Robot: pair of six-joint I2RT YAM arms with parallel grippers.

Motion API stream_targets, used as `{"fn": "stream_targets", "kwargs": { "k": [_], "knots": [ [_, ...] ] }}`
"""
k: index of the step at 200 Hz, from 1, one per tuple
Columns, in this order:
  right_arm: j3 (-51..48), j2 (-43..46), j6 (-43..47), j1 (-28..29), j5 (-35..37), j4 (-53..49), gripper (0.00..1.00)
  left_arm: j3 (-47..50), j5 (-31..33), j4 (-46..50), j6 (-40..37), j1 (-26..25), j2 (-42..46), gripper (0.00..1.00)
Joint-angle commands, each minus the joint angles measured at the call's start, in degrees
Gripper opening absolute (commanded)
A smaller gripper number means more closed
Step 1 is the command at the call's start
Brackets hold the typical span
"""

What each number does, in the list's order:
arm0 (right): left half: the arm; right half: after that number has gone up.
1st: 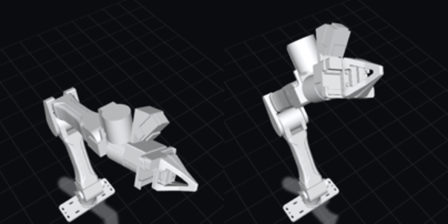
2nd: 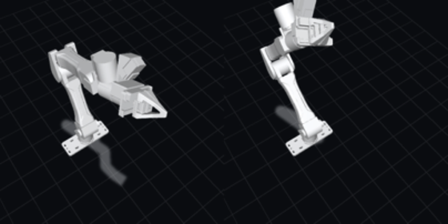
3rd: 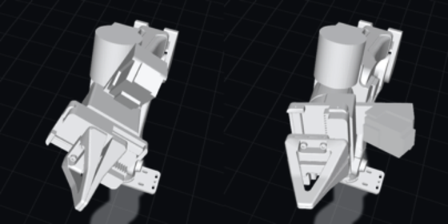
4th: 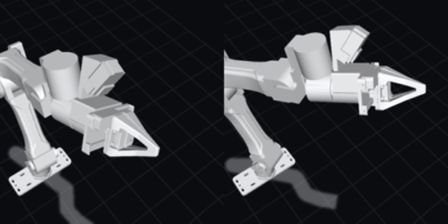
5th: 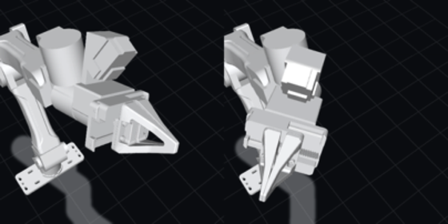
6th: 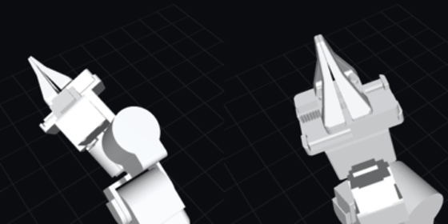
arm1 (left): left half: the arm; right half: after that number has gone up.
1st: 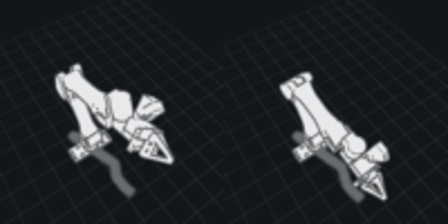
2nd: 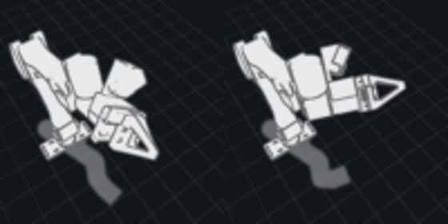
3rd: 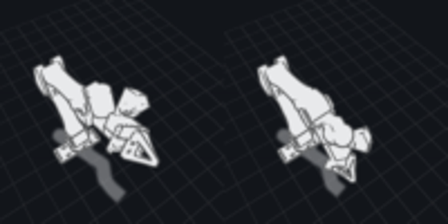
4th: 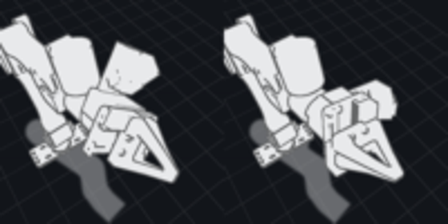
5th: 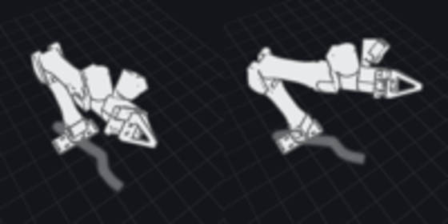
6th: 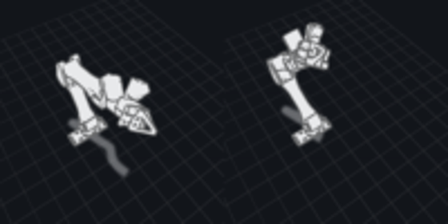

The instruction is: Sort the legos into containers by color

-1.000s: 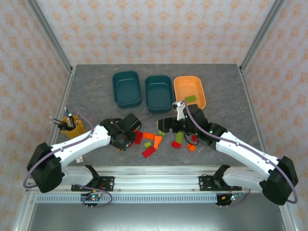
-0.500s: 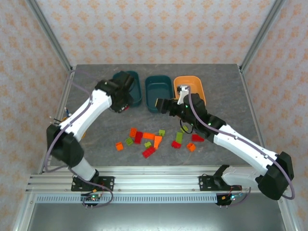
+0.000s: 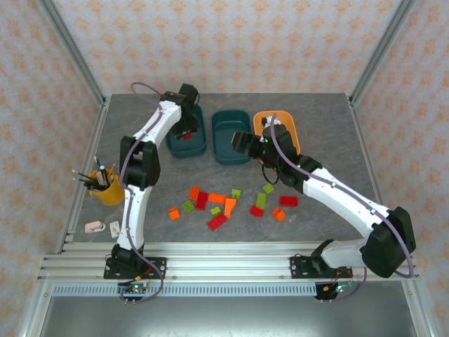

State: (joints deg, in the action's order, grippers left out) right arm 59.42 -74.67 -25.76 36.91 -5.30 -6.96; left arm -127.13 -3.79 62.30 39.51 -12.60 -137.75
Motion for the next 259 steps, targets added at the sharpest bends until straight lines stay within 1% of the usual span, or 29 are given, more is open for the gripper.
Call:
{"fn": "stream_targets", "kwargs": {
  "k": [1,23,36,64,79,106,121,139,149,169,182,194,211,236,259],
  "knots": [
    [2.8,-0.8,0.0,-0.3,1.1,-3.8,0.86,-2.7,0.8,4.4,-2.3,-0.1,-0.9,0.48],
    [4.1,-1.0,0.4,-0.4,3.1,-10.2,0.86,-2.3,1.1,4.5,-2.4,0.0,-0.6,0.63],
    [4.4,-0.5,0.1,-0.5,5.0,-14.6,0.86,-2.1,0.8,4.5,-2.4,-0.1,0.1,0.68],
    [5.7,1.2,-1.8,-1.2,6.8,-26.5,0.85,-1.6,1.4,4.8,-2.0,-0.2,3.7,0.74],
    [6.9,1.8,-4.4,-1.4,8.5,-34.2,0.85,-0.9,1.6,4.3,-1.5,-0.6,6.8,0.77],
    [8.4,1.6,-6.2,-1.6,7.2,-47.7,0.82,1.3,3.0,4.2,-1.7,-2.6,13.3,0.81],
    [8.4,0.8,-6.8,-1.7,5.0,-54.3,0.8,5.4,2.6,2.4,-1.9,-4.2,18.2,0.82],
    [6.2,0.0,-7.7,-1.7,1.6,-59.8,0.79,13.5,1.8,-1.2,-2.6,-7.5,25.3,0.82],
    [3.9,0.0,-8.0,-1.6,-0.4,-60.7,0.79,18.8,1.2,-3.1,-3.0,-9.7,29.6,0.82],
    [-1.7,0.8,-10.7,-1.7,-1.7,-60.8,0.79,30.5,-0.9,-7.6,-2.2,-14.0,37.7,0.82],
    [-5.2,1.8,-14.2,-1.7,-3.0,-57.8,0.79,37.9,-2.3,-10.4,-0.6,-16.8,42.5,0.82],
    [-7.5,2.5,-15.8,-1.7,-4.1,-54.0,0.79,42.8,-2.9,-11.8,0.2,-19.3,45.8,0.82],
    [-6.5,1.4,-17.1,-2.3,-0.9,-54.5,0.82,47.0,-3.0,-12.0,0.7,-22.3,49.3,0.82],
    [-9.2,1.0,-20.3,-6.4,-6.5,-49.9,0.82,51.3,-3.2,-13.7,0.4,-25.5,53.9,0.82],
    [-12.3,1.8,-26.4,-7.5,-8.9,-44.6,0.82,54.7,-3.8,-15.3,-0.6,-26.7,57.0,0.82]
  ]
}}
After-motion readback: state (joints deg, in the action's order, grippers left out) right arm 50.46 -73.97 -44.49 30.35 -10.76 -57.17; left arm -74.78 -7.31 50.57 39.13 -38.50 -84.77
